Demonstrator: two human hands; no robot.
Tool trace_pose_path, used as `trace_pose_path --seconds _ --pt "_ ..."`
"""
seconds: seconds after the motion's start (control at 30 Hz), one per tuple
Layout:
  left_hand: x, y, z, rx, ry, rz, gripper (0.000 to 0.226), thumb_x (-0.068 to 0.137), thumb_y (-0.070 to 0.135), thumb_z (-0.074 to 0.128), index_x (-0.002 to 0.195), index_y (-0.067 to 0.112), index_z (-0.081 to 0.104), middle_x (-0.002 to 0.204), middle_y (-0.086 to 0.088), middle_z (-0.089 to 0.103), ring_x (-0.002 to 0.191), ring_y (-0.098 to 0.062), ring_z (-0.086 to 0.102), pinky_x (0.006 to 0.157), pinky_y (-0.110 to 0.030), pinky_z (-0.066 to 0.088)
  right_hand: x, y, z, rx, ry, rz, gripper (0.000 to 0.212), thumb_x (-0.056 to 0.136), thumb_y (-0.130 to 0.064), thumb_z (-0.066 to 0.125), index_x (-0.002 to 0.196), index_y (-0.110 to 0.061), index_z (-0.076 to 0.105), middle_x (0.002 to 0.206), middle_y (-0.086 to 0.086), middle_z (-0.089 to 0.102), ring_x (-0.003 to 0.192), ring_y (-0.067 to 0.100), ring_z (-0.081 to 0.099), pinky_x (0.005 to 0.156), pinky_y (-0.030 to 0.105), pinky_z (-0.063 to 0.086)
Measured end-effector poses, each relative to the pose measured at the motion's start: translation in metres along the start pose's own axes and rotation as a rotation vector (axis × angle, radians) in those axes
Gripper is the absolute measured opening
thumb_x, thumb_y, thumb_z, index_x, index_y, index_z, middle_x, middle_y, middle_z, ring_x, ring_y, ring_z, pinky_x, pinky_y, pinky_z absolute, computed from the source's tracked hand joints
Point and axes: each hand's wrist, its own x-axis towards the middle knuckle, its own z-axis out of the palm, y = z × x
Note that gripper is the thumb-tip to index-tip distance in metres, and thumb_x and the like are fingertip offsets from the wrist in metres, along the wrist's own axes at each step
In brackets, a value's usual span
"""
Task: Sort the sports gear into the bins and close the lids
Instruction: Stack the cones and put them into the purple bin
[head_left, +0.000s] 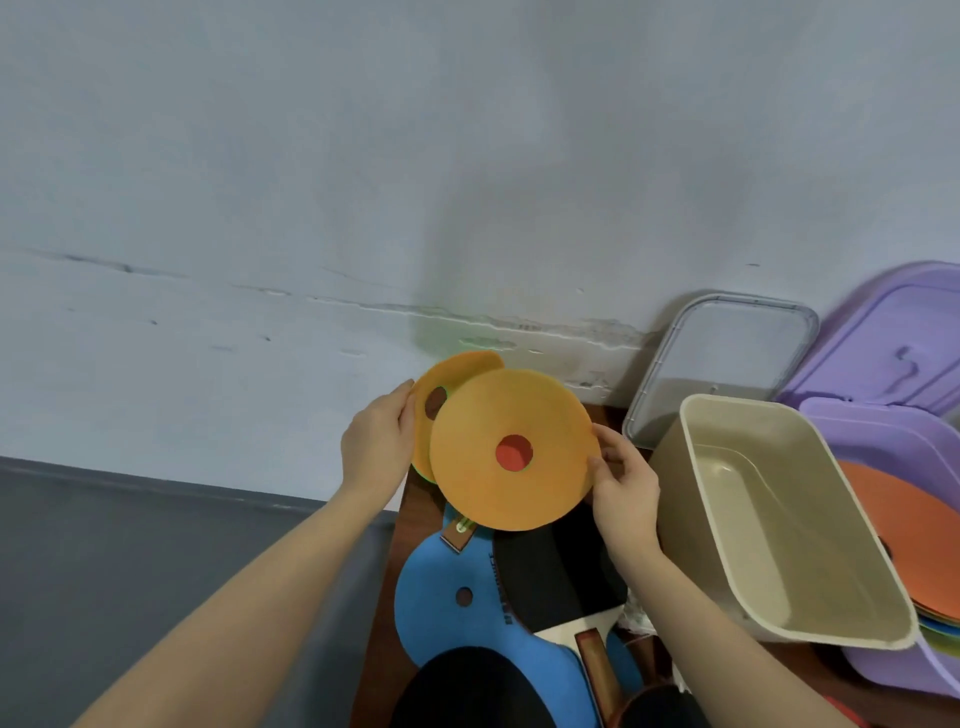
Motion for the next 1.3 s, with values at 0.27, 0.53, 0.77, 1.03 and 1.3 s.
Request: trace_pose_path --seconds 0.27,0.53,0.77,1.03,1.3 --pt "-0.005 0.022 -0.051 -0.041 0.191 0.097 0.027 0.098 0.022 0.043 0.115 0.019 0.064 0.097 0.001 0.068 0.084 -0.018 0.06 0.069 -0.035 0.049 -0.014 -0.024 -0.009 0.127 0.004 -0.049 0.035 0.092 -0.003 0.05 0.108 -0.031 0.064 0.098 -0.003 0.067 0.093 0.016 0.064 0.083 0.046 0.054" --pt "-0.042 0.043 -0.044 -0.287 0.018 -0.011 0.032 0.097 0.023 0.048 0.128 0.021 0.053 0.088 -0.002 0.066 0.078 -0.016 0.061 0.071 -0.032 0.05 -0.036 -0.025 -0.025 0.139 0.034 -0.101 0.027 0.093 -0.007 0.053 0.114 -0.02 0.063 0.095 0.001 0.069 0.091 0.015 0.065 0.08 0.033 0.053" --pt "-0.095 0.028 0.003 -0.172 -0.234 0.007 0.023 0.099 0.024 0.041 0.11 0.02 0.06 0.092 0.0 0.065 0.085 -0.017 0.06 0.073 -0.034 0.048 -0.066 0.012 -0.048 -0.105 -0.015 -0.015 0.028 0.092 -0.01 0.051 0.116 -0.022 0.061 0.097 -0.006 0.062 0.096 0.014 0.058 0.081 0.031 0.047" --pt "-0.117 0.015 0.004 0.194 -0.32 0.0 0.046 0.097 0.024 0.042 0.141 0.015 0.033 0.121 -0.006 0.04 0.091 -0.023 0.055 0.07 -0.032 0.045 -0.078 0.036 -0.046 -0.29 -0.167 -0.022 0.035 0.091 -0.01 0.05 0.125 -0.018 0.056 0.104 -0.005 0.059 0.096 0.011 0.054 0.083 0.028 0.045" --pt "-0.12 0.009 0.005 0.51 -0.458 0.063 0.062 0.095 0.03 0.043 0.146 0.008 0.015 0.125 -0.013 0.039 0.102 -0.028 0.049 0.078 -0.033 0.04 -0.08 0.042 -0.019 -0.414 -0.131 -0.168 0.043 0.09 0.001 0.048 0.131 -0.009 0.047 0.111 0.005 0.047 0.1 0.02 0.049 0.082 0.02 0.032"
